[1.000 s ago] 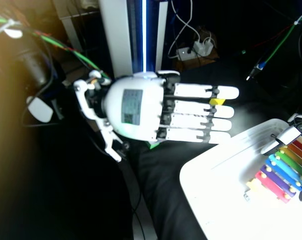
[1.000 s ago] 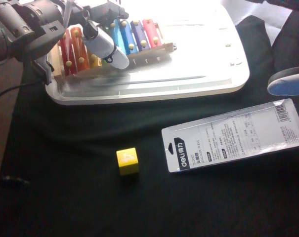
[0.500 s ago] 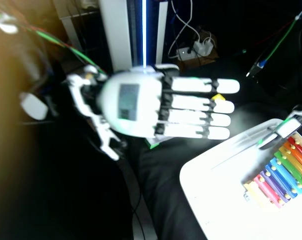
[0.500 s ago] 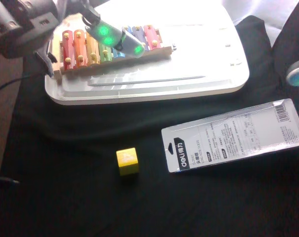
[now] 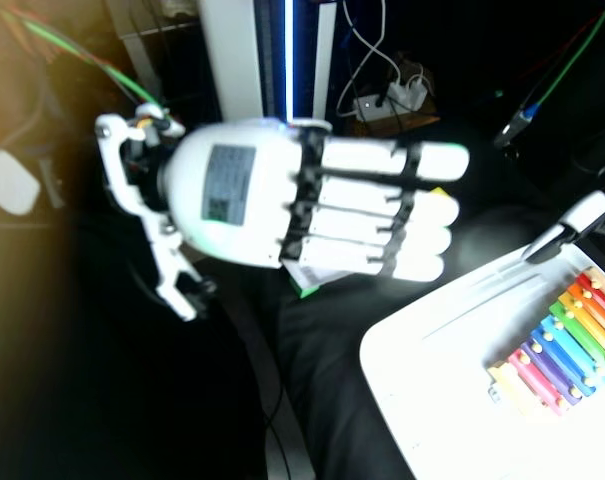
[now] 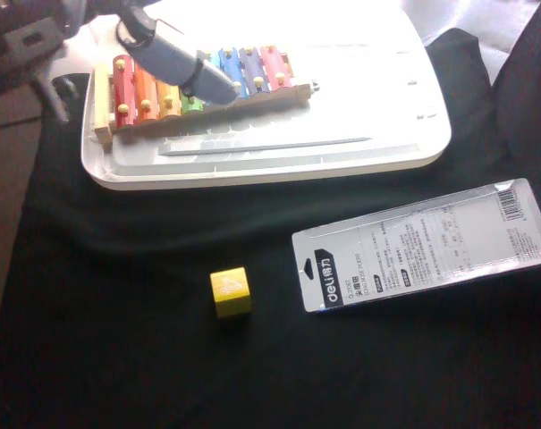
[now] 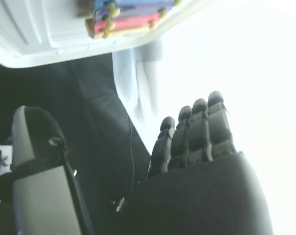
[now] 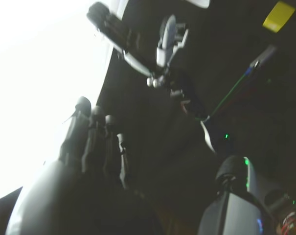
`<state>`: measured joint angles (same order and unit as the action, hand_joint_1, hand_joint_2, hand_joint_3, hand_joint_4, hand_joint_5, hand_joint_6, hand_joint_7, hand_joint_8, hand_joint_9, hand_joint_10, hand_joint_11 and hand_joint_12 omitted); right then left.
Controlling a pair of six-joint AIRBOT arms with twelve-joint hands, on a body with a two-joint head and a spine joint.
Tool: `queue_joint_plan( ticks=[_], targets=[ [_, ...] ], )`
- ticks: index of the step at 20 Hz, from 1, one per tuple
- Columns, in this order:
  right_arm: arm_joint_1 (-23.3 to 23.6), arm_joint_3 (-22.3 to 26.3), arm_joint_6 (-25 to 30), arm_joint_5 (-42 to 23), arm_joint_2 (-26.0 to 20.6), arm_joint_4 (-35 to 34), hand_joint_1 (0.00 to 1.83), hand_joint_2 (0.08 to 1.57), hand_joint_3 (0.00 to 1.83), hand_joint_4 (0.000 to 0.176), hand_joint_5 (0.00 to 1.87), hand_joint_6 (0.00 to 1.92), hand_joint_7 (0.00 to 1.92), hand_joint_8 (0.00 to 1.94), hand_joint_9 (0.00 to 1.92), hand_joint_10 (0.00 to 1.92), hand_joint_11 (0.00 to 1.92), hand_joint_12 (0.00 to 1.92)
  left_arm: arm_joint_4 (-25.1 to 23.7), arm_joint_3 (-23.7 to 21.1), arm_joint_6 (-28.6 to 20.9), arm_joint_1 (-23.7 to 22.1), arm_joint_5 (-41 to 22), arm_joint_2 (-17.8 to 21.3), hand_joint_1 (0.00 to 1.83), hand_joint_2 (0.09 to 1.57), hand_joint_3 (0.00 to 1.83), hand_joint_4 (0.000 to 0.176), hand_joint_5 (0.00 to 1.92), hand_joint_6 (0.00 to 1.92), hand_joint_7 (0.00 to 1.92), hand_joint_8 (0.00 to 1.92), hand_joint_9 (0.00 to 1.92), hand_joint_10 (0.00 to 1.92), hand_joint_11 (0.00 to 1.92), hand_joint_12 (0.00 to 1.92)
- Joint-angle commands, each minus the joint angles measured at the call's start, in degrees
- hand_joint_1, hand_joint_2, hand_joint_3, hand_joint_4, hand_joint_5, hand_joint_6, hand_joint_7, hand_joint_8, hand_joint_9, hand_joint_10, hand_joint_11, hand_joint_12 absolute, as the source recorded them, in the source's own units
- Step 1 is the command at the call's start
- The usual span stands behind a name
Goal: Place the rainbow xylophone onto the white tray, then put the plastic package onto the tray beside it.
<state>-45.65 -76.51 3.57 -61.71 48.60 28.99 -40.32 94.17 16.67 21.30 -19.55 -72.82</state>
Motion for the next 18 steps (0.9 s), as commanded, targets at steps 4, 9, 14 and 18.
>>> queue_joint_plan(
  ticks=[4, 9, 14, 18],
  targets=[
    [13.61, 0.58, 8.61, 7.45, 0.49, 17.63, 0.61, 0.69, 0.0, 0.076, 0.0, 0.0, 0.05, 0.0, 0.04, 0.01, 0.07, 0.0, -0.38, -6.08, -0.37, -0.66, -5.87, 7.03, 0.78, 0.69, 0.0, 0.0, 0.0, 0.0, 0.04, 0.0, 0.08, 0.01, 0.12, 0.04],
    [17.18, 1.14, 15.72, 11.58, 0.82, 31.26, 0.59, 0.66, 0.0, 0.021, 0.0, 0.0, 0.01, 0.0, 0.0, 0.0, 0.08, 0.03, -0.97, -8.32, -0.37, 1.11, -6.72, 9.54, 0.87, 0.72, 0.0, 0.0, 0.0, 0.0, 0.04, 0.0, 0.06, 0.0, 0.07, 0.02],
    [17.18, 1.07, 19.55, 14.47, 1.04, 38.35, 0.59, 0.64, 0.0, 0.0, 0.03, 0.0, 0.07, 0.0, 0.06, 0.01, 0.11, 0.07, -1.62, -12.07, -0.27, 2.8, -7.34, 13.62, 0.87, 0.73, 0.01, 0.0, 0.0, 0.0, 0.04, 0.0, 0.06, 0.0, 0.08, 0.02],
    [17.18, 0.34, 21.64, 15.99, 3.2, 42.76, 0.52, 0.67, 0.0, 0.0, 0.14, 0.0, 0.19, 0.01, 0.24, 0.01, 0.16, 0.48, -0.57, -13.92, 1.2, 4.54, -7.35, 15.39, 0.86, 0.71, 0.0, 0.0, 0.0, 0.0, 0.04, 0.0, 0.06, 0.0, 0.06, 0.01]
  ],
)
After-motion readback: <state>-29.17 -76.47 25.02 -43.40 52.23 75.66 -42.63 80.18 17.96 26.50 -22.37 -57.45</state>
